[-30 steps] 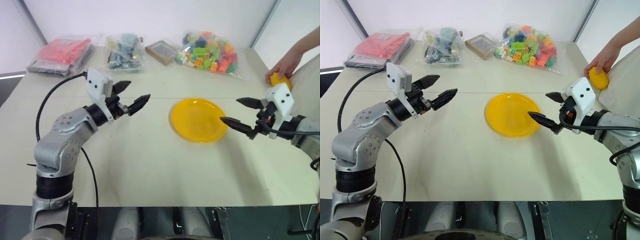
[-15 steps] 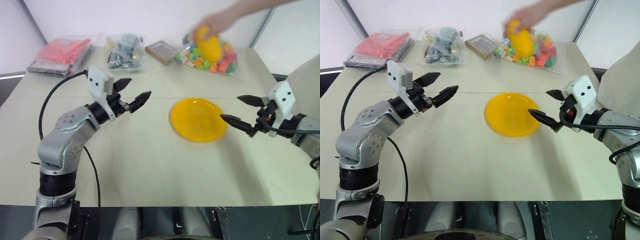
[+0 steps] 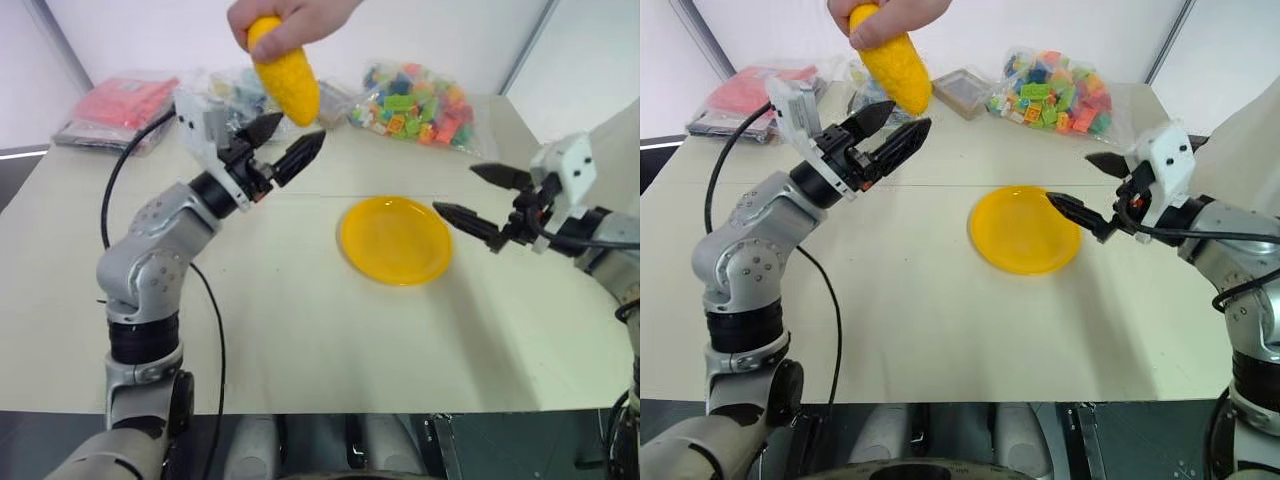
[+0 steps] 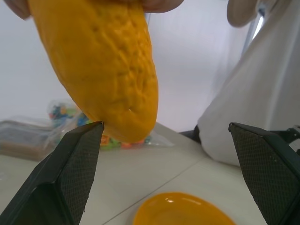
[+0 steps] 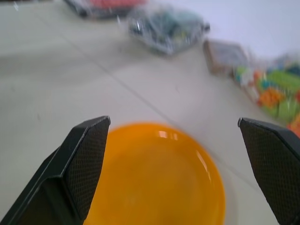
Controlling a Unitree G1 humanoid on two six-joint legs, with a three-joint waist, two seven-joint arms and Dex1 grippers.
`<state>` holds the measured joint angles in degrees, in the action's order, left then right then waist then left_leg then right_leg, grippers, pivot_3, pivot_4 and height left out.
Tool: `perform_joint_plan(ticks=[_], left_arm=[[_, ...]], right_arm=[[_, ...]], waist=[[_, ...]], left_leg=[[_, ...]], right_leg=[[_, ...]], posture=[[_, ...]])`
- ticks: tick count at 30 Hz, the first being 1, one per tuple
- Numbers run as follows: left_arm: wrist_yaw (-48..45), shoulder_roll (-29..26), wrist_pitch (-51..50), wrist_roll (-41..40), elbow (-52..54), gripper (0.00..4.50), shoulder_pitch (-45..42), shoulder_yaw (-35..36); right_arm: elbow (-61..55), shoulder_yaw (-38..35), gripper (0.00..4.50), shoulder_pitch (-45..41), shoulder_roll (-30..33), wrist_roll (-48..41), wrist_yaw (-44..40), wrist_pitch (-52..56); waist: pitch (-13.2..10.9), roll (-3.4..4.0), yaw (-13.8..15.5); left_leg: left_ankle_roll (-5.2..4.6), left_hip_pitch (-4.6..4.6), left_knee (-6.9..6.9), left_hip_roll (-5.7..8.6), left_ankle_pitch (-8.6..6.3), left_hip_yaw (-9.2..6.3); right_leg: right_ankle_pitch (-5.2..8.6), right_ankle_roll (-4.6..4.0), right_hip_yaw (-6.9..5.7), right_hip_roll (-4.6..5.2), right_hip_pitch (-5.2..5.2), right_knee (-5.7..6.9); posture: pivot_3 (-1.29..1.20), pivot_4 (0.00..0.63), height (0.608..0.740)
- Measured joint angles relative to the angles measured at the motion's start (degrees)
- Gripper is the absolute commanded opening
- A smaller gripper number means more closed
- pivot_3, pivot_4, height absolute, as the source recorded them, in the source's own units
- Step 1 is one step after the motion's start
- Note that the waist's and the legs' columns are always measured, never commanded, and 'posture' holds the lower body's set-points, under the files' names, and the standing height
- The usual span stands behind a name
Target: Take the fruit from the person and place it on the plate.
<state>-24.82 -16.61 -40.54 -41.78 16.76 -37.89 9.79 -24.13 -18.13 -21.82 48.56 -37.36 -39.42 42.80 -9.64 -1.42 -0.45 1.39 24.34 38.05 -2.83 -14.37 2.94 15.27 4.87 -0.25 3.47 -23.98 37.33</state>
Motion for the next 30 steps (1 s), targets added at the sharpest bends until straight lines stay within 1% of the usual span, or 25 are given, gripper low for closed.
perform_joint_plan(ticks=[10, 19, 20, 22, 24, 25, 30], left_arm=[[0.1, 1.9, 2.8, 0.1, -8.0, 4.47, -5.1, 0.5], [0.6, 4.2, 7.0, 2.9, -13.2, 4.47, -8.5, 0.1], [0.6, 4.4, 7.4, 3.1, -13.6, 4.23, -8.7, 0.1], [0.5, 4.6, 7.7, 3.5, -14.0, 3.62, -8.9, 0.1], [0.2, 4.9, 7.9, 3.6, -14.1, 2.58, -9.0, 0.0], [0.2, 5.0, 7.9, 3.7, -14.1, 2.19, -9.0, 0.0], [0.2, 5.5, 8.2, 3.8, -14.1, 2.14, -9.0, 0.0]], right_arm=[[-1.6, 0.1, 4.5, -0.4, -0.1, -1.2, 1.7, 1.6], [-2.7, 0.1, 4.5, 1.0, 0.0, -1.2, 2.3, 1.9], [-2.8, 0.0, 4.5, 1.1, 0.0, -1.2, 2.4, 1.9], [-2.8, -0.1, 4.5, 1.4, 0.0, -1.2, 2.5, 1.9], [-2.8, -0.2, 4.5, 1.8, 0.0, -1.2, 2.5, 1.9], [-2.8, -0.2, 4.5, 2.0, 0.0, -1.2, 2.5, 1.9], [-2.9, -0.4, 4.5, 2.7, 0.4, -1.1, 2.5, 1.9]], waist=[[0.0, 0.0, 0.4], [0.0, 0.0, 1.1], [0.0, 0.0, 1.1], [0.0, 0.0, 1.1], [0.0, 0.0, 1.1], [0.0, 0.0, 1.1], [0.0, 0.0, 1.1]], left_leg=[[0.0, 0.02, 0.02, 0.01, 0.0, 0.02], [0.0, 0.02, 0.02, 0.02, 0.0, 0.03], [0.0, 0.02, 0.02, 0.02, 0.0, 0.03], [0.0, 0.02, 0.02, 0.02, 0.0, 0.03], [0.0, 0.02, 0.02, 0.02, 0.0, 0.03], [0.0, 0.02, 0.02, 0.02, 0.0, 0.03], [0.0, 0.03, 0.02, 0.02, 0.0, 0.03]], right_leg=[[-0.01, 0.01, 0.0, 0.02, 0.0, -0.01], [-0.01, 0.01, 0.0, 0.02, 0.0, -0.02], [-0.01, 0.01, 0.0, 0.02, 0.0, -0.02], [-0.01, 0.01, 0.0, 0.02, 0.0, -0.02], [-0.01, 0.01, 0.0, 0.02, 0.0, -0.02], [-0.01, 0.01, 0.0, 0.02, 0.0, -0.02], [-0.01, 0.01, 0.0, 0.03, 0.0, -0.02]], posture=[[0.0, 0.15, 0.731], [0.0, 0.15, 0.731], [0.0, 0.15, 0.731], [0.0, 0.15, 0.731], [0.0, 0.15, 0.731], [0.0, 0.15, 0.731], [0.0, 0.15, 0.731]])
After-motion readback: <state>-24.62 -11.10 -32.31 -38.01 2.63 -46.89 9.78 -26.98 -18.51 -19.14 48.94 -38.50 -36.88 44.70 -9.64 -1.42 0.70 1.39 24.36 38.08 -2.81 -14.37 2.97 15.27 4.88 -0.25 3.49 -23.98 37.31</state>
